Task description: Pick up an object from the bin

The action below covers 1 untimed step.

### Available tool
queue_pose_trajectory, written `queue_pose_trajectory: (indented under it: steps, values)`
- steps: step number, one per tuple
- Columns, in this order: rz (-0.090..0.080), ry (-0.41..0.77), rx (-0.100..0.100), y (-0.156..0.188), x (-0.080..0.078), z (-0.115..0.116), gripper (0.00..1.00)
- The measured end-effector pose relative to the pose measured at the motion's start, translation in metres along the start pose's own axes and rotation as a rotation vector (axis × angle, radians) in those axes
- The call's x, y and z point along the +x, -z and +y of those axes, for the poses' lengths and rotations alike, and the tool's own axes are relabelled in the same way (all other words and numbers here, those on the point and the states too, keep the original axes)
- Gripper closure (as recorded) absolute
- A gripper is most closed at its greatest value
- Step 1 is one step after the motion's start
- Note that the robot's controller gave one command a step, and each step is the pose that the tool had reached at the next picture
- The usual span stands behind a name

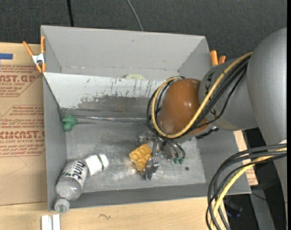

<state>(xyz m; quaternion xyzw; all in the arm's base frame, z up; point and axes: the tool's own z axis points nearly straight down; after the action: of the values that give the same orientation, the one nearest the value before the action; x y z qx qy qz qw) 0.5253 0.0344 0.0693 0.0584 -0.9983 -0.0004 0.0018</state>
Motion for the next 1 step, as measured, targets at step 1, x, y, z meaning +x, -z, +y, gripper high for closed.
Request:
queue_pose_trajectory:
  steps: [1]
  values:
    - [-0.006, 0.163, 0.001, 0.0021, -0.0049, 0.0011, 0.00]
